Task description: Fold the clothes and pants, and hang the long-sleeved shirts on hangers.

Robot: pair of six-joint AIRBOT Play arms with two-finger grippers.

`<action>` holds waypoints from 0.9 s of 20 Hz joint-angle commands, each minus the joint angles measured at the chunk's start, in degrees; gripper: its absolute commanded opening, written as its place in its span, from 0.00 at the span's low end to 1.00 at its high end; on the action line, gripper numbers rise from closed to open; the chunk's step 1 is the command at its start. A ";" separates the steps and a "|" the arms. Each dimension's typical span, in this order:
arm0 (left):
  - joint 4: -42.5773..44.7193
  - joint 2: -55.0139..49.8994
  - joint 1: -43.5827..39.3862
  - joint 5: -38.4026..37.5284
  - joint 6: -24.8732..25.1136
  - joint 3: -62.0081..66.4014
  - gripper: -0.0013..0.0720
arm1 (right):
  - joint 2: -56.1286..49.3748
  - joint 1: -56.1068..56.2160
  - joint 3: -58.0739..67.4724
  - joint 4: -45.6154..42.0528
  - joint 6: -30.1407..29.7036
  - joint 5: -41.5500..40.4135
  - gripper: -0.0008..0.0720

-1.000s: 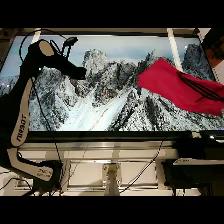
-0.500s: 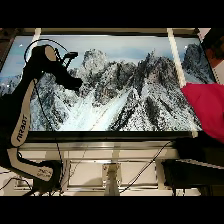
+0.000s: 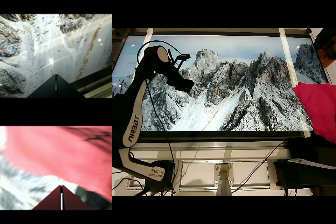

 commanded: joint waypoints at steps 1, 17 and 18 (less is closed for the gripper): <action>4.24 2.01 0.02 -0.42 0.35 -0.02 0.02 | -0.15 15.72 0.83 -1.68 -1.81 0.74 0.03; 0.98 7.69 1.86 -5.11 2.03 -12.70 0.03 | -2.08 67.91 -17.09 -14.75 -1.70 -2.36 0.03; 1.01 7.69 1.86 -5.11 2.03 -12.70 0.03 | -2.08 68.46 -17.11 -14.47 -1.70 -2.38 0.03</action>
